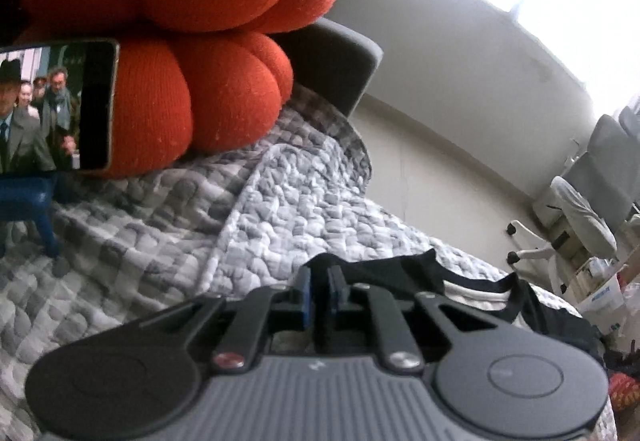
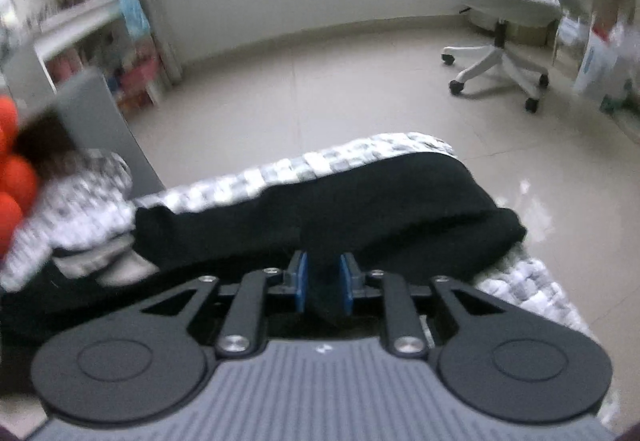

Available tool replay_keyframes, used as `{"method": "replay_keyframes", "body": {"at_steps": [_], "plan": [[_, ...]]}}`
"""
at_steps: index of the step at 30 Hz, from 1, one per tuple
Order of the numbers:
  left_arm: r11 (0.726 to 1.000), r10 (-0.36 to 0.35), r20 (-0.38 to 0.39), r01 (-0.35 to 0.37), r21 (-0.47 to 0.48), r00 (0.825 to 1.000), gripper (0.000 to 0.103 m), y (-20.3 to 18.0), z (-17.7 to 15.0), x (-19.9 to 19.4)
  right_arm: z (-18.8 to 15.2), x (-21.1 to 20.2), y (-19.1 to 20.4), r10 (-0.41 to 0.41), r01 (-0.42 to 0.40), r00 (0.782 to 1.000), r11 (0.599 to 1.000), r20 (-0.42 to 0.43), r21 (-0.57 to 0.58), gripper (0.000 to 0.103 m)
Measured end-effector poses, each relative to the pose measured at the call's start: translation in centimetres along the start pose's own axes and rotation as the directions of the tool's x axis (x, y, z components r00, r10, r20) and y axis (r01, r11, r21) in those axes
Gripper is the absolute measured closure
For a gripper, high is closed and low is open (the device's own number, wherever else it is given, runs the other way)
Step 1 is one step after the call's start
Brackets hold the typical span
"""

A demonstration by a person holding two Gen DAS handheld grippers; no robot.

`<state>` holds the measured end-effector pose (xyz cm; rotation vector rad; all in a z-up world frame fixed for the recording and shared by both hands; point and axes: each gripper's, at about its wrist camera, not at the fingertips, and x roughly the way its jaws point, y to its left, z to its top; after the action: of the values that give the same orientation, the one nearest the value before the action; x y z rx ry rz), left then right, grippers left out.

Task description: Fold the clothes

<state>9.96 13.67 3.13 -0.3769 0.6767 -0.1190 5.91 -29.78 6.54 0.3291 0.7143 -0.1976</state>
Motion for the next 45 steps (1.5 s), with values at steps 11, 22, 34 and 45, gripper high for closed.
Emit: {"method": "replay_keyframes", "body": {"at_steps": [11, 22, 34, 45], "plan": [[0.983, 0.094, -0.010, -0.091, 0.157, 0.996, 0.089, -2.8, -1.2, 1.5, 1.1, 3.1, 1.7, 0.044, -0.036, 0.997, 0.992, 0.068, -0.118, 0.053], [0.988, 0.078, 0.105, -0.091, 0.122, 0.991, 0.098, -2.8, -1.4, 0.0, 0.1, 2.1, 1.9, 0.107, -0.076, 0.979, 0.982, 0.176, -0.175, 0.095], [0.989, 0.127, 0.073, -0.131, 0.065, 0.989, 0.076, -1.4, -1.1, 0.5, 0.2, 3.9, 2.1, -0.040, 0.059, 0.994, 0.980, 0.105, -0.188, 0.069], [0.956, 0.114, -0.020, -0.104, 0.274, 0.993, 0.075, -7.3, -1.9, -5.5, 1.2, 3.8, -0.6, -0.024, 0.028, 0.997, 0.998, -0.075, 0.056, 0.063]]}}
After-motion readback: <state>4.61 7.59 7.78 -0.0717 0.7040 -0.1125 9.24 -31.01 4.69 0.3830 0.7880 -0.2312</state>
